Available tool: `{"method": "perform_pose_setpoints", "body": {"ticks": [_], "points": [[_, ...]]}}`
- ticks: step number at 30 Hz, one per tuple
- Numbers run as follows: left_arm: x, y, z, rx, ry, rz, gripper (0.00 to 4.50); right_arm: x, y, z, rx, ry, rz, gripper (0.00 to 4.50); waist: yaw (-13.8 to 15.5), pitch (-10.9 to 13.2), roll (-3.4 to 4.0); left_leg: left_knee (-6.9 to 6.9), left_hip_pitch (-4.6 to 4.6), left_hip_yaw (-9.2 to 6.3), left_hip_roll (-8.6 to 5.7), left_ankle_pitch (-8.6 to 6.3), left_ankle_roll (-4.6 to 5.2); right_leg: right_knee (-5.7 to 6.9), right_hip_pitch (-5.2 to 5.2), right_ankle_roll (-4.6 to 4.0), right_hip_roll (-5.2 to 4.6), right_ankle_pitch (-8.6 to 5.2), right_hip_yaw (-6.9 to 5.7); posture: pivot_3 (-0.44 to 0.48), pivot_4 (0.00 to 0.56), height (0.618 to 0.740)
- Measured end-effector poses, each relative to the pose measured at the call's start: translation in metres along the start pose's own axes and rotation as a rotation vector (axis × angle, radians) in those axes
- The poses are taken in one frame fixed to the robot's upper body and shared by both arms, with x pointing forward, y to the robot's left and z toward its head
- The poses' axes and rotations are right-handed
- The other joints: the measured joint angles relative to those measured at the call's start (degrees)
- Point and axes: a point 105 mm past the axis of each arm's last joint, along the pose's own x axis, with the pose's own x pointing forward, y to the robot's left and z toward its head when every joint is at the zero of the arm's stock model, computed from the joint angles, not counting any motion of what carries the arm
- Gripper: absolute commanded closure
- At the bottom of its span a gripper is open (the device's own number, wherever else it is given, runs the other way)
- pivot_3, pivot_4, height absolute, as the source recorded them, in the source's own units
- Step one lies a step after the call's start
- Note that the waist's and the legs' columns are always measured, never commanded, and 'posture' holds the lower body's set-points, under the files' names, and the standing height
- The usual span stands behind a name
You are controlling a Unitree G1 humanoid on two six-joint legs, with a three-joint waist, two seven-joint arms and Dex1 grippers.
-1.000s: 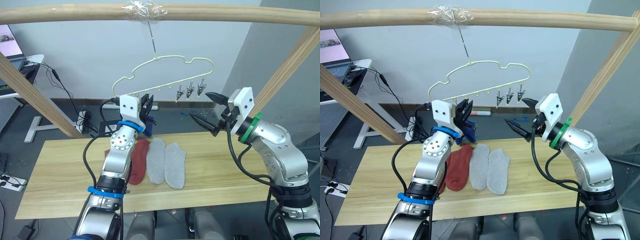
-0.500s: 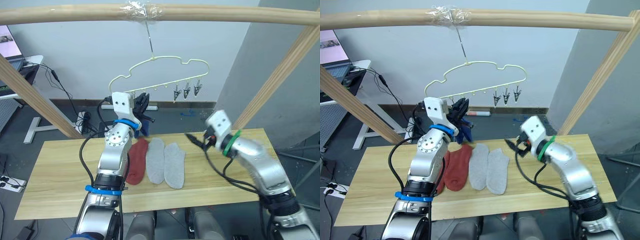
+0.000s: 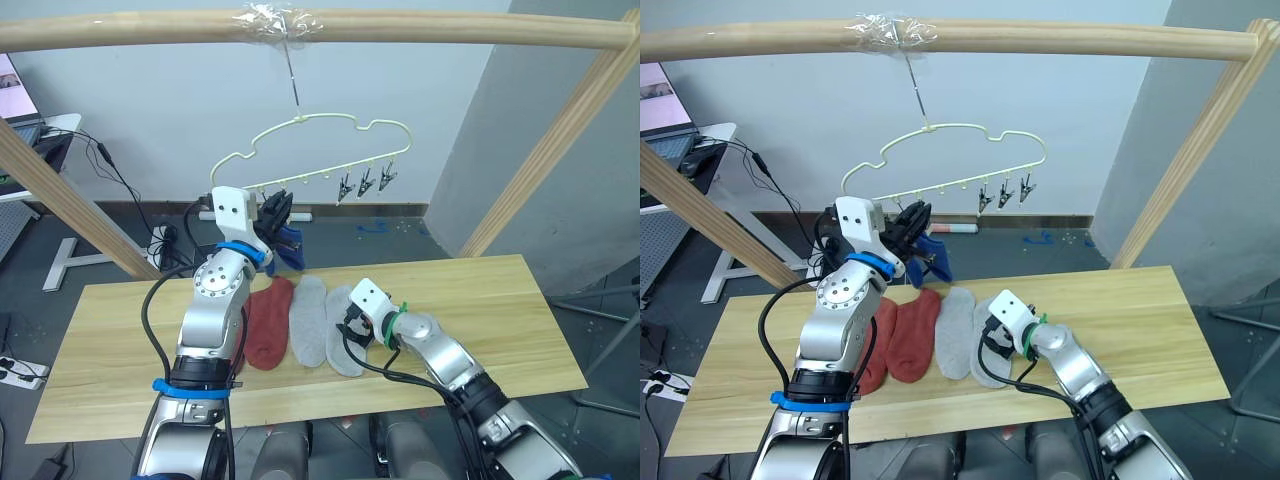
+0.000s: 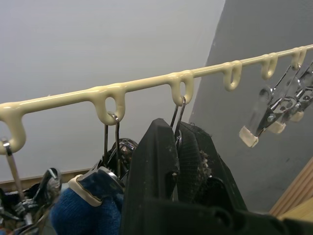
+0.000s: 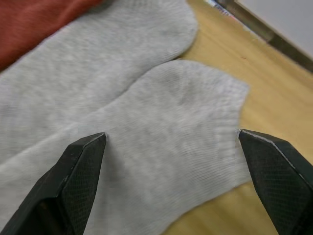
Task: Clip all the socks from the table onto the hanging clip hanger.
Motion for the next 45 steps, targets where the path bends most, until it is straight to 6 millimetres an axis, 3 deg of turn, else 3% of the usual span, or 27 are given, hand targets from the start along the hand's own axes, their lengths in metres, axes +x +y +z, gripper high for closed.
{"method": "perform_pose_setpoints", "body": {"ticks": [2, 7, 14, 19, 22, 26, 29, 32, 37, 39, 45], "points": [[-0.001, 0.000, 0.000, 0.001, 0.000, 0.001, 4.45, 0.004, 0.004, -0.003, 0.020, 0.012, 0.016, 0.58, 0.04, 0.00, 0.00, -0.02, 0.01, -0.01, 0.01, 0.00, -0.01, 0.01, 0.00, -0.06, 0.02, 0.04, -0.01, 0.089, 0.213, 0.740], [-0.001, 0.001, 0.000, 0.006, 0.002, 0.002, 4.45, 0.006, 0.009, -0.008, 0.037, 0.022, 0.040, 2.19, 0.04, 0.00, 0.00, -0.01, 0.01, 0.00, 0.00, 0.00, 0.01, 0.01, 0.00, -0.07, 0.00, 0.04, 0.02, 0.094, 0.212, 0.740], [-0.001, 0.003, 0.000, 0.009, 0.004, 0.007, 4.45, -0.005, 0.006, -0.020, 0.027, 0.025, 0.049, 4.40, 0.09, -0.01, 0.01, -0.01, 0.01, 0.00, 0.00, -0.01, 0.02, 0.02, 0.01, -0.03, 0.00, 0.02, 0.02, 0.091, 0.212, 0.740], [-0.002, 0.001, -0.002, -0.073, 0.025, -0.021, 4.45, -0.026, -0.005, -0.038, -0.048, 0.036, 0.053, 4.49, 0.15, -0.02, 0.01, 0.02, 0.02, 0.00, 0.00, -0.02, 0.07, 0.02, 0.05, 0.09, -0.03, -0.04, 0.02, 0.084, 0.214, 0.740], [-0.002, 0.002, -0.002, -0.277, 0.056, -0.048, 4.45, -0.043, -0.009, -0.038, -0.063, 0.002, 0.080, 4.49, 0.05, -0.02, 0.00, 0.05, 0.01, -0.01, 0.01, -0.03, 0.08, 0.03, 0.07, 0.15, -0.02, -0.07, 0.00, 0.079, 0.216, 0.740], [0.001, 0.007, 0.001, -0.628, 0.111, -0.111, 4.45, -0.060, -0.003, 0.013, -0.029, -0.215, 0.154, 4.49, -0.64, -0.02, 0.00, 0.07, 0.15, 0.02, 0.03, -0.03, 0.08, 0.09, 0.11, 0.17, 0.06, -0.04, 0.00, 0.068, 0.215, 0.740], [-0.002, 0.013, 0.004, -0.852, 0.131, -0.158, 4.45, -0.071, 0.012, 0.053, -0.016, -0.363, 0.249, 4.49, -0.55, -0.02, 0.00, 0.07, 0.16, -0.10, 0.11, -0.01, 0.05, 0.11, 0.11, 0.14, 0.13, -0.03, -0.11, 0.061, 0.212, 0.740], [-0.006, 0.016, 0.009, -0.954, 0.144, -0.195, 4.45, -0.073, 0.013, 0.074, 0.020, -0.421, 0.259, 4.49, -0.39, -0.02, 0.00, 0.07, 0.12, -0.09, 0.11, 0.04, -0.04, 0.10, 0.11, 0.13, 0.11, -0.02, -0.07, 0.056, 0.210, 0.740], [-0.010, 0.003, 0.016, -1.067, 0.176, -0.288, 4.45, -0.072, 0.002, 0.121, 0.078, -0.538, 0.233, 4.49, -0.14, -0.02, -0.01, 0.23, -0.03, -0.09, 0.13, 0.16, -0.23, 0.04, 0.07, 0.13, 0.06, 0.04, -0.02, 0.056, 0.210, 0.740], [-0.010, -0.001, 0.018, -1.075, 0.179, -0.298, 4.45, -0.071, 0.000, 0.130, 0.083, -0.557, 0.233, 4.49, -0.01, -0.02, 0.00, 0.22, -0.04, -0.09, 0.12, 0.16, -0.24, 0.02, 0.07, 0.09, 0.05, 0.07, -0.04, 0.062, 0.202, 0.740], [-0.009, -0.001, 0.025, -1.076, 0.161, -0.289, 4.45, -0.061, -0.005, 0.123, 0.137, -0.519, 0.239, 4.49, 0.23, -0.02, 0.00, 0.22, -0.09, -0.07, 0.08, 0.16, -0.25, -0.01, 0.03, -0.06, -0.01, 0.15, -0.03, 0.076, 0.198, 0.740]]}}
